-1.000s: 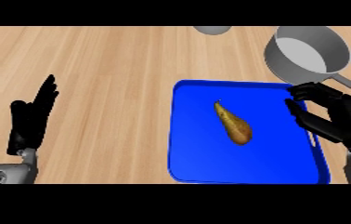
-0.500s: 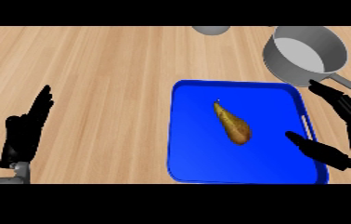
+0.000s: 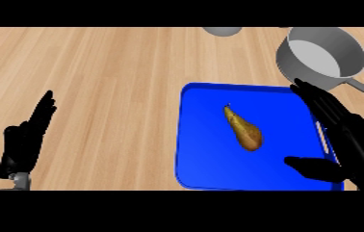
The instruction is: Pick the pear from the tray and place it in the pot
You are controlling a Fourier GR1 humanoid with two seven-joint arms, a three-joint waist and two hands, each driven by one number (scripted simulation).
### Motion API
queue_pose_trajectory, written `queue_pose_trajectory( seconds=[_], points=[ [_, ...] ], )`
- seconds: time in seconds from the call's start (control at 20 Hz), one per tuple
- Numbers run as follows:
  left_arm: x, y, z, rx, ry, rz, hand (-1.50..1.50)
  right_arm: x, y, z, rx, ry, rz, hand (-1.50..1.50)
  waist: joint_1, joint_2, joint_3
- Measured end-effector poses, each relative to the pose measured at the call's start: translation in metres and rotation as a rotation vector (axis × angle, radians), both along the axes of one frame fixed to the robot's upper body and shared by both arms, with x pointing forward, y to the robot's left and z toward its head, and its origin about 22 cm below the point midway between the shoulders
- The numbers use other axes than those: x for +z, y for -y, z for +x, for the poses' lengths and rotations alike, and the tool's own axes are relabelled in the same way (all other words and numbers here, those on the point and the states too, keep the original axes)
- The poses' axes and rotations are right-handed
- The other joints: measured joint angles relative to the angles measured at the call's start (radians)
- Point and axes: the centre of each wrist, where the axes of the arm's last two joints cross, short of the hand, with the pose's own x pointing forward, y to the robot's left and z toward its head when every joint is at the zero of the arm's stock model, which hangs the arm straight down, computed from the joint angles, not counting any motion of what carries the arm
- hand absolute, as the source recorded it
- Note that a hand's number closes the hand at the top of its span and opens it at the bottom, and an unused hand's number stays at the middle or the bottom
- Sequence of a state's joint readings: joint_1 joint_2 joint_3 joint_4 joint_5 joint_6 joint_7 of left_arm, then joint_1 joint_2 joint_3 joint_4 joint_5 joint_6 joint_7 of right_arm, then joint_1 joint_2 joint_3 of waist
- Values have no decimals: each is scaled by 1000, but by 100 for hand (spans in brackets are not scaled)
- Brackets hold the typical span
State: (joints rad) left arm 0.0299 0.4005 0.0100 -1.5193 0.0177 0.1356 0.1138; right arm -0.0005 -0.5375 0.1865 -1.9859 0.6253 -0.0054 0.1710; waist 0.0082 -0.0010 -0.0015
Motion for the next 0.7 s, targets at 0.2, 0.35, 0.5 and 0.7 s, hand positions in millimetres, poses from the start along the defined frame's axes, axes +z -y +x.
queue_pose_trajectory(
  seconds=[0.2,0.35,0.5,0.7],
  points=[
    [4,1,4,-14,3,0,0,16,-28,11,-5,-136,-118,-150,11,2,-1],
    [4,6,6,-17,2,-1,0,17,-47,19,-28,-260,-235,-150,17,2,-2],
    [4,9,6,-19,7,3,0,18,-66,28,-46,-383,-333,-150,18,2,-2],
    [4,2,4,-13,6,-1,0,21,-98,45,-57,-508,-397,-150,15,2,-1]
  ],
)
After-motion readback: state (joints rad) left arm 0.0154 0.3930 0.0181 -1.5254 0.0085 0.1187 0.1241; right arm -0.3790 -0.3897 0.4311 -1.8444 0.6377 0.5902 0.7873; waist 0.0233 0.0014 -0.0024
